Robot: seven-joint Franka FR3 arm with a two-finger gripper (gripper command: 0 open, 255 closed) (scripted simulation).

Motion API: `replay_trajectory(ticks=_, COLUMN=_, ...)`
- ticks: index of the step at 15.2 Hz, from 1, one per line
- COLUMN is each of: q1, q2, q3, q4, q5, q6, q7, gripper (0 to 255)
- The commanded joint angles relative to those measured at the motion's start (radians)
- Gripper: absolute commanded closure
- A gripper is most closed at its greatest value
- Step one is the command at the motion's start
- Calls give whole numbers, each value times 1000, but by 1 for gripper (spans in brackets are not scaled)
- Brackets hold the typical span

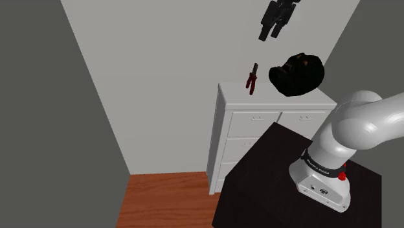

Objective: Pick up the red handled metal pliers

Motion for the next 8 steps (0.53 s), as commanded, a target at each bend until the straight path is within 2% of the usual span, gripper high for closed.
replay_trajectory(ticks=1, q1=0, q2=0, q3=0, q4=0, q5=0, q6=0, q7=0, gripper=0)
replay_trajectory(ticks=8, q1=-35, q2=51, q3=-115, q4=-115, q5=-68, q6=160, q7=-137, gripper=0)
